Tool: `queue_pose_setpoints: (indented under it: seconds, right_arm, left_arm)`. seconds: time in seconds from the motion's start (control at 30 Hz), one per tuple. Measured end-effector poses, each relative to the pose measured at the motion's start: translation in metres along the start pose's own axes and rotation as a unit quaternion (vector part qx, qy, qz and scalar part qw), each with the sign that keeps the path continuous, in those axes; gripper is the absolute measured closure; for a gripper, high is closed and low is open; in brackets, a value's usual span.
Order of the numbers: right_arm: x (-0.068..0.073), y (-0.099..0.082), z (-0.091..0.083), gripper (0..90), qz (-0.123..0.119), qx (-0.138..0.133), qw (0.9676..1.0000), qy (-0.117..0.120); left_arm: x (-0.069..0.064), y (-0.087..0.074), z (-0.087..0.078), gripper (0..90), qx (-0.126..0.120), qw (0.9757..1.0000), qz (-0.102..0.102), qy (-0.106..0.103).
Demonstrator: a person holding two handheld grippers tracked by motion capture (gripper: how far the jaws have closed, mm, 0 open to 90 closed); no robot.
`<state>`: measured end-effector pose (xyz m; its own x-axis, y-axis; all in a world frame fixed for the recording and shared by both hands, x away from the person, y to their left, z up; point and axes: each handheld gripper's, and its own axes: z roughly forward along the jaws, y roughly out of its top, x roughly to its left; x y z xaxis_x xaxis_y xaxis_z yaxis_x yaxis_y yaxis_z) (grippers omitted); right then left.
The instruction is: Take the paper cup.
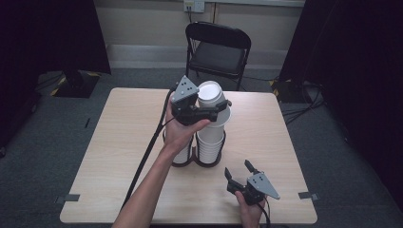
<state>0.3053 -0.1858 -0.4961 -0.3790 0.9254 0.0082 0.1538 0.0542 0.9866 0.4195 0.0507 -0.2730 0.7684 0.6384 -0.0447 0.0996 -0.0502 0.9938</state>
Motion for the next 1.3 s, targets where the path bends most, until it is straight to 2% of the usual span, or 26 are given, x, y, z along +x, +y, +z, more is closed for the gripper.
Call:
queue_pose_setpoints:
  seconds: [0.27, 0.6, 0.63, 0.7, 0.77, 0.87, 1.03, 1.13, 1.23, 1.3]
  right_arm:
    - [0.000, 0.000, 0.000, 19.5, 0.000, 0.000, 1.0000, 0.000]
    - [0.000, 0.000, 0.000, 19.5, 0.000, 0.001, 1.0000, 0.000]
    - [0.000, 0.000, 0.000, 19.5, 0.000, 0.001, 1.0000, 0.001]
    - [0.000, 0.000, 0.000, 19.5, 0.000, 0.001, 1.0000, 0.002]
    - [0.000, 0.000, 0.001, 19.4, 0.000, 0.002, 1.0000, 0.002]
    - [0.000, 0.000, 0.000, 19.5, 0.000, 0.001, 1.0000, 0.001]
    - [0.000, 0.000, 0.001, 19.4, -0.001, 0.001, 1.0000, 0.002]
    - [0.000, 0.000, 0.001, 19.4, 0.000, 0.002, 1.0000, 0.002]
    - [0.000, 0.000, 0.001, 19.4, 0.000, 0.002, 1.0000, 0.001]
    - [0.000, 0.000, 0.001, 19.4, 0.000, 0.002, 1.0000, 0.001]
  left_arm:
    - [-0.001, 0.005, -0.008, 21.2, -0.009, 0.9999, 0.004, 0.004]
    - [-0.004, 0.012, -0.030, 21.1, -0.025, 0.9997, -0.002, -0.005]
    - [-0.005, 0.012, -0.033, 21.1, -0.023, 0.9997, 0.007, 0.000]
    - [-0.006, 0.012, -0.035, 21.0, -0.023, 0.9997, 0.007, -0.001]
    - [-0.008, 0.010, -0.041, 21.0, -0.022, 0.9997, 0.006, -0.011]
    - [-0.011, 0.008, -0.051, 21.0, -0.024, 0.9996, 0.015, -0.008]
    - [-0.013, 0.002, -0.062, 21.0, -0.028, 0.9994, 0.003, -0.021]
    - [-0.015, -0.002, -0.067, 21.0, -0.028, 0.9994, -0.003, -0.020]
    - [-0.014, -0.007, -0.071, 21.0, -0.026, 0.9991, -0.008, -0.032]
    - [-0.014, -0.009, -0.072, 21.0, -0.026, 0.9991, -0.009, -0.032]
